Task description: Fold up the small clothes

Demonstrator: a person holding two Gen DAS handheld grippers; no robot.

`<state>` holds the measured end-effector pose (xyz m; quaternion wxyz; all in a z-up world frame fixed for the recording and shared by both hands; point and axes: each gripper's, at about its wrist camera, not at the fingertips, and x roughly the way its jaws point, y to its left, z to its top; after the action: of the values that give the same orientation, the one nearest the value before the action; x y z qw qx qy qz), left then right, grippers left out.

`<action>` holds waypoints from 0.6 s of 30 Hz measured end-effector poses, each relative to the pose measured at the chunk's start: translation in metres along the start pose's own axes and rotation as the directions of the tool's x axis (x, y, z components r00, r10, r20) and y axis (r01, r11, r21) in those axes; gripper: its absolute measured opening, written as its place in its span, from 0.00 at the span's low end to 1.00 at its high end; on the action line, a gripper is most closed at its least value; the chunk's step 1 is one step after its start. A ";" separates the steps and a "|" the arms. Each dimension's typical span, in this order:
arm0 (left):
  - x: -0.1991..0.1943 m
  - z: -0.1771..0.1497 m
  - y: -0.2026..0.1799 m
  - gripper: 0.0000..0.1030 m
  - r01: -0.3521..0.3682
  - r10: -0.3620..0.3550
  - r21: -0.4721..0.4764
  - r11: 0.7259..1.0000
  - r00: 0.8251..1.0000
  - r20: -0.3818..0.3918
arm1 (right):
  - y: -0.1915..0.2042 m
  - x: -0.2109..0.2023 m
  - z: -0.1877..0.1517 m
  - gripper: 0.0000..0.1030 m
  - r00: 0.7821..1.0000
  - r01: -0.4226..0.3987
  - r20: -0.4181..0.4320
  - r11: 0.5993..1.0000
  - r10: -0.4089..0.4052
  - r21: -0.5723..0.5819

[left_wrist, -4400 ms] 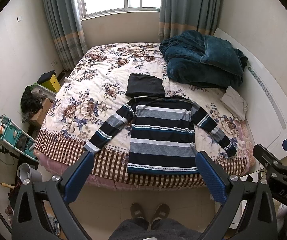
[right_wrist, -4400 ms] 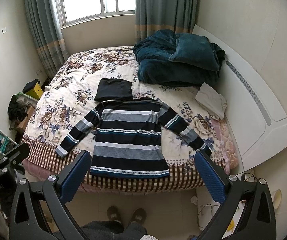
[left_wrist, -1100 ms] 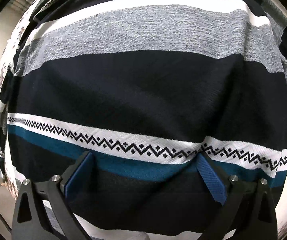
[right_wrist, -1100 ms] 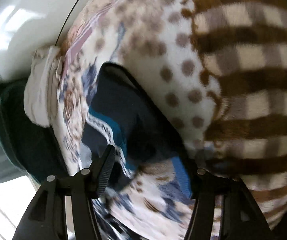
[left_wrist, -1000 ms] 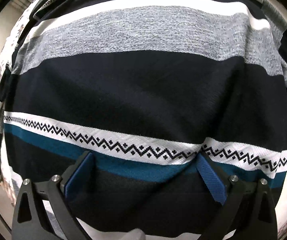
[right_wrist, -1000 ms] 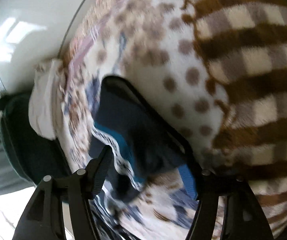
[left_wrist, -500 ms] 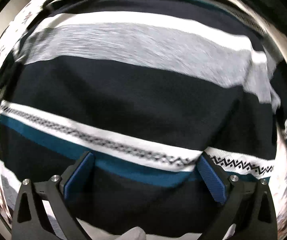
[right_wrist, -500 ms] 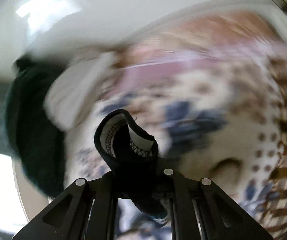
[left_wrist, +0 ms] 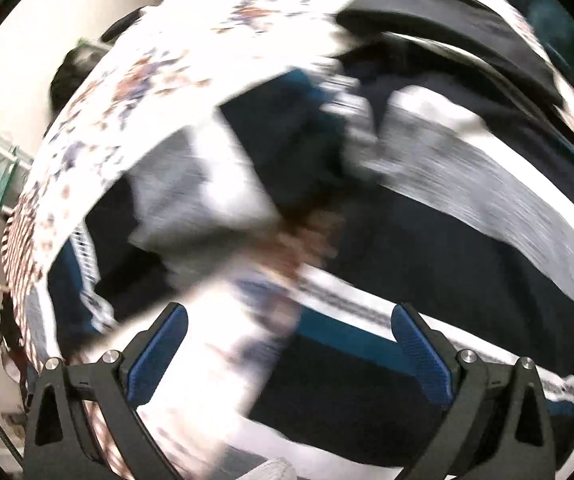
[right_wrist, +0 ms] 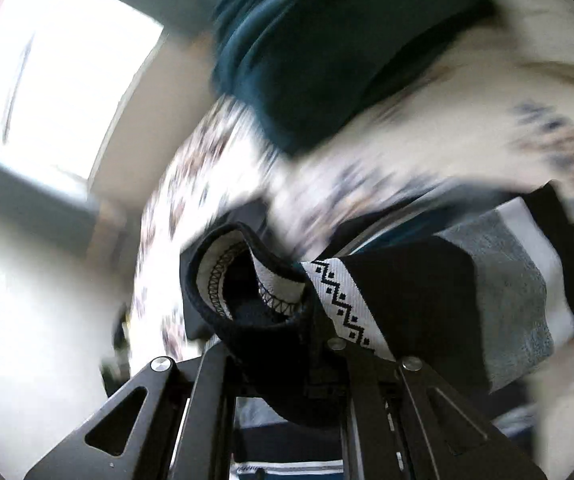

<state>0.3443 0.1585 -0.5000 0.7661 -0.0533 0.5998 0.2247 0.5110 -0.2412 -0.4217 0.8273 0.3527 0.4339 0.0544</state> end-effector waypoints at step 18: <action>-0.026 0.045 0.053 1.00 0.141 -0.142 -0.060 0.988 0.990 -0.004 | 0.077 0.176 -0.129 0.67 0.911 -0.035 -0.411 0.999 0.017 -0.036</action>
<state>0.3582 0.2144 -0.4529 0.7756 -0.1194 0.5909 0.1872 0.5387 -0.0450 -0.5416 0.7241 0.3214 0.5921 0.1477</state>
